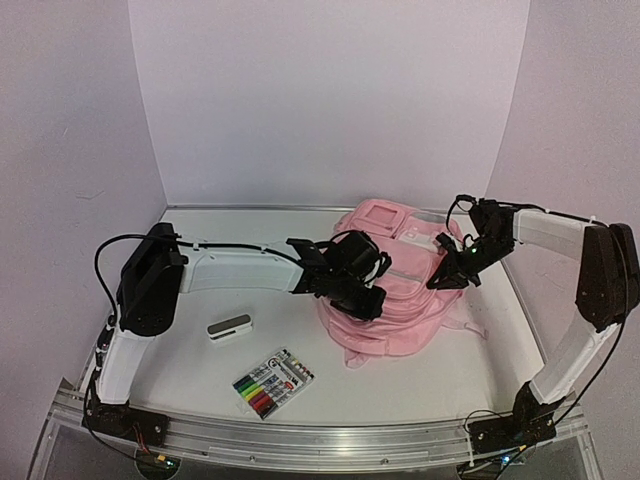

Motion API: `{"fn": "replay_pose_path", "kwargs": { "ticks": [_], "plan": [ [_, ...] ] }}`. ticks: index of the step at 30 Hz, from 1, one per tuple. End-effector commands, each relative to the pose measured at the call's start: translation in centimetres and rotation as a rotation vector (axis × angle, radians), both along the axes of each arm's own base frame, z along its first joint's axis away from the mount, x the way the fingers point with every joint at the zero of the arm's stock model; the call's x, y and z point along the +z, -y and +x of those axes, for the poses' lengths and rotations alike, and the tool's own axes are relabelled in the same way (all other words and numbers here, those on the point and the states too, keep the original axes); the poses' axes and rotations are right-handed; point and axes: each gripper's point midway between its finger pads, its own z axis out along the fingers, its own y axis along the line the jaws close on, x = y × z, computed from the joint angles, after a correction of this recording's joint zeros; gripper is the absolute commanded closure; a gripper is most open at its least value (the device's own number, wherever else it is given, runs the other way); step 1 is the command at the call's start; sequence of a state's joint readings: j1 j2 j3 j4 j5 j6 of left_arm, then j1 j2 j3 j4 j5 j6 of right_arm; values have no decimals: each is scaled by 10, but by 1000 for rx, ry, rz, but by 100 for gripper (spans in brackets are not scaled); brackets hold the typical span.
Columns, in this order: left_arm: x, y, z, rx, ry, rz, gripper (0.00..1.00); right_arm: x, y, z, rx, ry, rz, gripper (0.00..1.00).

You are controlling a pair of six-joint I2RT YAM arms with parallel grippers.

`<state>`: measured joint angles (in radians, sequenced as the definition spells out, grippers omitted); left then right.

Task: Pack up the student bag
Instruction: Unzip the student bag at the center of the board.

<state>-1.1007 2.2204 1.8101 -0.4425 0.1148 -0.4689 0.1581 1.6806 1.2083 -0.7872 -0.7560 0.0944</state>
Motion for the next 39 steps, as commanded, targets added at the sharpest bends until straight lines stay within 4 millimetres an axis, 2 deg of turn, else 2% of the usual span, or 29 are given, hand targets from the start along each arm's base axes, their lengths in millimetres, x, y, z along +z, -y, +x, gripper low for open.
{"fn": "replay_pose_path", "kwargs": {
  "ticks": [1,5,6,9,12,15,17,18,19,20,21,22,24,25,30,33,35,39],
  "plan": [
    [26,-15,26,118,95,12,100,22,-12,7,47,99,58,100],
    [36,-47,25,176,108,42,100,17,2,4,89,136,-27,100],
    [33,-57,24,189,105,60,100,16,8,4,102,146,-51,100],
    [32,-89,27,247,102,94,100,7,29,3,137,155,-126,100],
    [39,-113,29,277,115,104,100,-6,54,7,163,156,-195,100],
    [46,-119,25,257,130,108,100,-12,76,21,228,218,-278,100],
    [54,-103,14,159,138,78,100,-6,81,38,285,292,-313,100],
    [58,-89,6,96,144,72,100,2,81,47,299,332,-314,100],
    [61,-76,-1,48,145,75,100,15,77,55,302,373,-296,95],
    [62,-63,-9,5,134,71,100,28,72,61,307,413,-271,82],
    [62,-51,-17,-37,106,55,100,42,67,64,314,452,-244,58],
    [61,-40,-20,-60,85,34,100,57,62,64,325,498,-223,42],
    [61,-29,-22,-74,69,-5,100,76,59,60,370,583,-219,22],
    [63,-26,-21,-72,72,-21,100,84,58,55,395,621,-223,19],
    [77,-24,-17,-55,90,-80,100,110,47,14,580,833,-205,12],
    [77,-29,-12,-30,72,-84,100,119,26,-9,700,952,-174,11],
    [76,-32,-9,-10,57,-95,100,119,6,-17,767,1002,-175,15],
    [75,-40,-1,41,29,-110,100,110,-26,-17,838,1068,-201,27]
  ]
}}
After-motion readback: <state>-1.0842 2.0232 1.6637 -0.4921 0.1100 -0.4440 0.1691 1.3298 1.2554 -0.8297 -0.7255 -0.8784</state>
